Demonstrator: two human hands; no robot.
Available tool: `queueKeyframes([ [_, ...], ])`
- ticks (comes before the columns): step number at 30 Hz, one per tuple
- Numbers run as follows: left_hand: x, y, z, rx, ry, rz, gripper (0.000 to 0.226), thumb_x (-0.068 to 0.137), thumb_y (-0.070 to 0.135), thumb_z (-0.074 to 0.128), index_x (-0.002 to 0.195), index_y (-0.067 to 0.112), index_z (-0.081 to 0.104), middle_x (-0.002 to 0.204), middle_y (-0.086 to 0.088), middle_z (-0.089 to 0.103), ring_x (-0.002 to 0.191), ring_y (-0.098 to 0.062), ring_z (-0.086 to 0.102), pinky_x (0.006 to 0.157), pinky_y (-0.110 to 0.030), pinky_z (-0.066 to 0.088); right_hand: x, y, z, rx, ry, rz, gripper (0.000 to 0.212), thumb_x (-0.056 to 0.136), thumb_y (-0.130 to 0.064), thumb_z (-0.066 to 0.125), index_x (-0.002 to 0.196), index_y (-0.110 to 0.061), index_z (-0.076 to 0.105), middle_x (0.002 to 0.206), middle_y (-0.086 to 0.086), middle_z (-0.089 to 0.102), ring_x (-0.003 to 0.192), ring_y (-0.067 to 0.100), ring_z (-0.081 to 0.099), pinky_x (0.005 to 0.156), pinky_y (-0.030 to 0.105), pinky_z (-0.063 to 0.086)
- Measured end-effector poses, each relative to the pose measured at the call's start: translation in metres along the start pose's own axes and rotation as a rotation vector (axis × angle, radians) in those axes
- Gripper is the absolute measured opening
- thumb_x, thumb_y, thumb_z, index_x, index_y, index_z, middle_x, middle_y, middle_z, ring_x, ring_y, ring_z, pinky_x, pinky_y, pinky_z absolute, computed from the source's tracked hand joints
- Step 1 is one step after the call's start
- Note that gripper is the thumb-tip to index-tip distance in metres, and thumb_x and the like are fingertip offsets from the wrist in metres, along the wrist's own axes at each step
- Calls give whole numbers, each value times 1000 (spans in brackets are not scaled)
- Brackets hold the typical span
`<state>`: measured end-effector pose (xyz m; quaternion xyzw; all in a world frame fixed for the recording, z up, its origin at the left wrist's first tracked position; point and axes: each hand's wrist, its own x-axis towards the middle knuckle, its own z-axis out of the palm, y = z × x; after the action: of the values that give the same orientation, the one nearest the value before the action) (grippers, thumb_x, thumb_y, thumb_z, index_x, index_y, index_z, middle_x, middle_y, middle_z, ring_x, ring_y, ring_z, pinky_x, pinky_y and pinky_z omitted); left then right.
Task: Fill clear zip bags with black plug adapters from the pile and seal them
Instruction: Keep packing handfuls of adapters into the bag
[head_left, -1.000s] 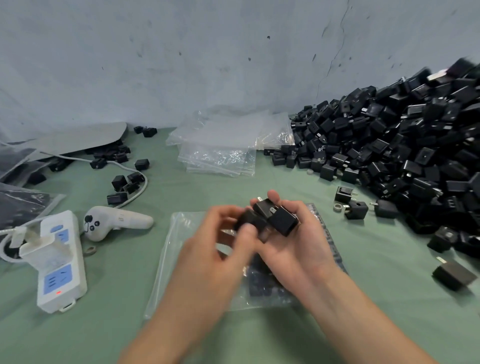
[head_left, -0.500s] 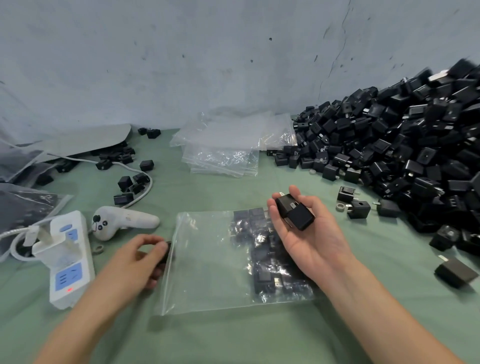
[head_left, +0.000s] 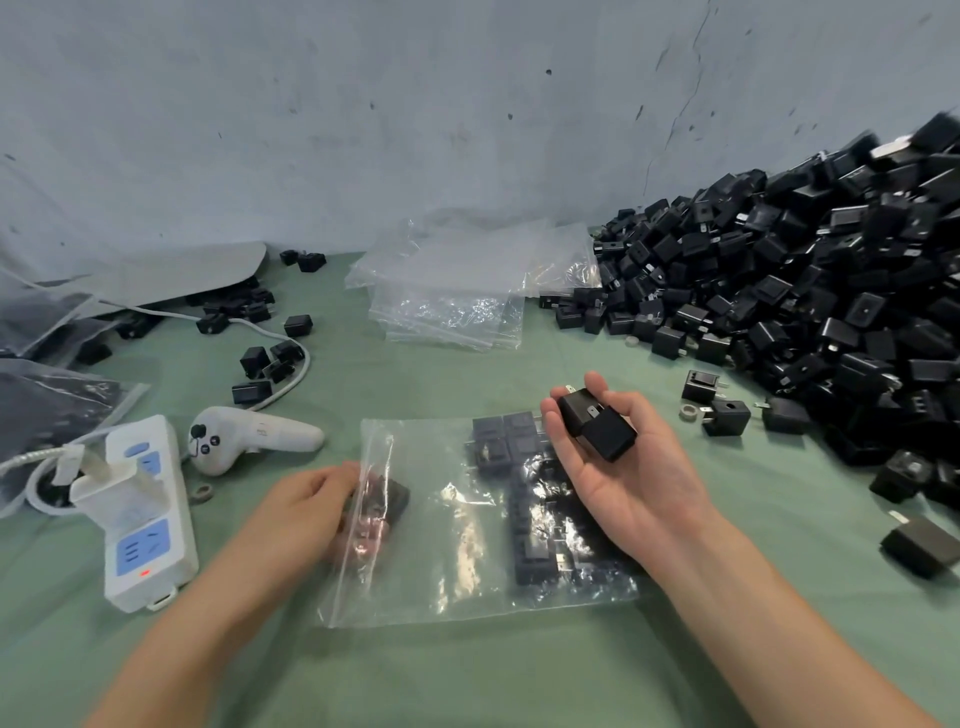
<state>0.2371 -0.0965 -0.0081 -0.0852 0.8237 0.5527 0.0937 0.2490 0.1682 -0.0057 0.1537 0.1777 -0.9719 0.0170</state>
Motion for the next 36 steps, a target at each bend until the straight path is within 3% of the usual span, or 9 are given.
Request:
queueKeyframes([
  [3, -1, 1, -1, 41, 9, 42, 38, 97, 51, 53, 90, 22, 76, 83, -9, 76, 78, -33, 73, 80, -43, 56, 0, 0, 0, 4, -3, 8, 19, 94, -10, 61, 110, -6, 71, 120, 24, 67, 94, 38, 72, 71, 38, 63],
  [7, -1, 1, 12, -49, 1, 41, 12, 97, 27, 61, 106, 22, 65, 76, -10, 75, 66, -29, 74, 63, -38, 59, -1, 0, 0, 6, -7, 17, 20, 93, -10, 62, 110, -6, 71, 121, 24, 67, 96, 38, 72, 73, 38, 63],
  [11, -5, 8, 23, -215, -86, -23, 20, 96, 14, 62, 115, 19, 57, 83, -18, 75, 72, -28, 74, 60, -32, 61, -1, 1, -1, 5, -10, 23, 19, 93, -10, 62, 109, -6, 71, 122, 24, 67, 97, 38, 71, 72, 38, 63],
  [15, -10, 16, 27, -370, -168, -96, 20, 93, 4, 63, 111, -1, 57, 98, -27, 73, 80, -29, 75, 57, -30, 60, -1, 1, -1, 3, -15, 25, 19, 94, -10, 62, 110, -6, 71, 123, 25, 66, 98, 38, 71, 72, 38, 63],
  [22, -7, 20, 27, -370, -316, -127, 9, 94, 7, 63, 99, 0, 61, 101, -26, 72, 91, -30, 74, 72, -36, 63, 1, 2, -3, -6, -28, 27, 18, 93, -11, 63, 108, -6, 71, 122, 25, 66, 98, 38, 71, 72, 38, 62],
  [29, -2, 18, 32, -551, -421, -170, 10, 95, 5, 58, 103, 2, 53, 116, -24, 69, 106, -39, 69, 83, -47, 59, 3, 2, -4, -11, -40, 29, 18, 93, -11, 63, 107, -6, 72, 117, 24, 68, 99, 38, 71, 72, 38, 62],
  [36, 3, 17, 42, -630, -450, -187, 9, 97, 8, 54, 104, 6, 50, 118, -25, 69, 107, -40, 68, 87, -46, 58, 4, 3, -4, -18, -36, 28, 17, 93, -12, 62, 107, -7, 72, 115, 23, 69, 97, 38, 72, 71, 37, 62],
])
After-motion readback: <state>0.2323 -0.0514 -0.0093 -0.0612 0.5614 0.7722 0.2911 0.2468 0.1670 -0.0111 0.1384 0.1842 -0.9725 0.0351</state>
